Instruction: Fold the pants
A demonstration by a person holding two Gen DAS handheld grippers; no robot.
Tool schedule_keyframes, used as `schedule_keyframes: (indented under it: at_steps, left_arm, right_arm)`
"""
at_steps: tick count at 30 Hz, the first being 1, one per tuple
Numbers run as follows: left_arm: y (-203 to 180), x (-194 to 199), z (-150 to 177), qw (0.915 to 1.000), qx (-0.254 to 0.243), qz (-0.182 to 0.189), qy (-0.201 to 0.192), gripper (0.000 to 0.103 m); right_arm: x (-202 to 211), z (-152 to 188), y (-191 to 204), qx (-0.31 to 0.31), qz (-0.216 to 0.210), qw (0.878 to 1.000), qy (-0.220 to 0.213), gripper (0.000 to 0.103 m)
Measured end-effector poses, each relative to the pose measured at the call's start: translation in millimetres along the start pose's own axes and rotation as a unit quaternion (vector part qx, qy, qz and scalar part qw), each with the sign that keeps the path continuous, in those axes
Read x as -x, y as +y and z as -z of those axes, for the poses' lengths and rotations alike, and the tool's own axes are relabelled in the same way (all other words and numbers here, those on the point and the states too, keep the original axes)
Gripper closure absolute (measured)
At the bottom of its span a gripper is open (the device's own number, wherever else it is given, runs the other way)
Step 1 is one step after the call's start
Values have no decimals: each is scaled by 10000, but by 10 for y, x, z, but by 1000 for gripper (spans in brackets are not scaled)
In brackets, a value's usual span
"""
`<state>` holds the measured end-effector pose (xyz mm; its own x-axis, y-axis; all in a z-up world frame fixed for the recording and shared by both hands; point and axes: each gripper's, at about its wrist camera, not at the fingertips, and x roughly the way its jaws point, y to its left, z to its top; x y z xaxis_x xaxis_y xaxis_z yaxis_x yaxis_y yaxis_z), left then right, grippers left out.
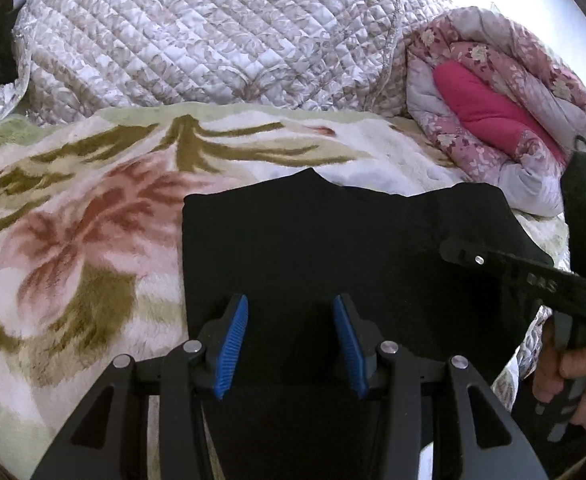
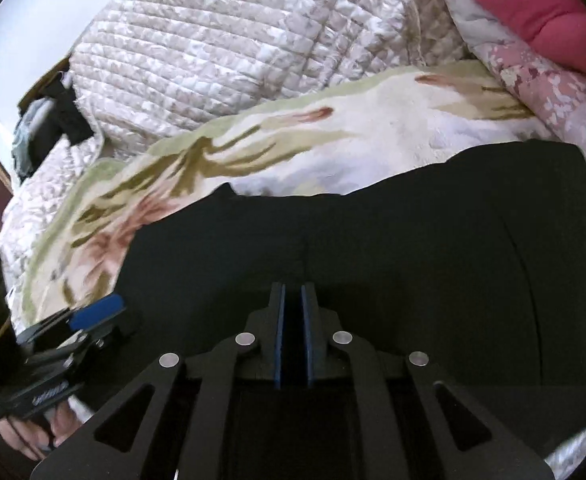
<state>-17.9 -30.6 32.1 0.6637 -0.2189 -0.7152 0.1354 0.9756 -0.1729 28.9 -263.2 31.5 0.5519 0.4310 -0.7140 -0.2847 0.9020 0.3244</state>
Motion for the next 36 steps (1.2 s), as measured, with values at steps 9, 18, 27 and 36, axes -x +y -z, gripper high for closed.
schedule_keyframes:
  at_steps: [9,18,27,36]
  left_arm:
    - [-212,287,191,9998,-25,-185,-109,56]
    - [-193,302,294,9995,38,-313,2,56]
    - [-200,380,450,9995,69,-305,27,56]
    - [-253,392,489,9995,-42,-311,-21,56]
  right_arm:
    - [258,389,440,1066,64,9942,-126,86]
    - [235,454,394,1223,459,9914,-49,86]
    - [259,655,497,1483,236,9887,16,86]
    - [340,549,225,1036,758,9916,-149,86]
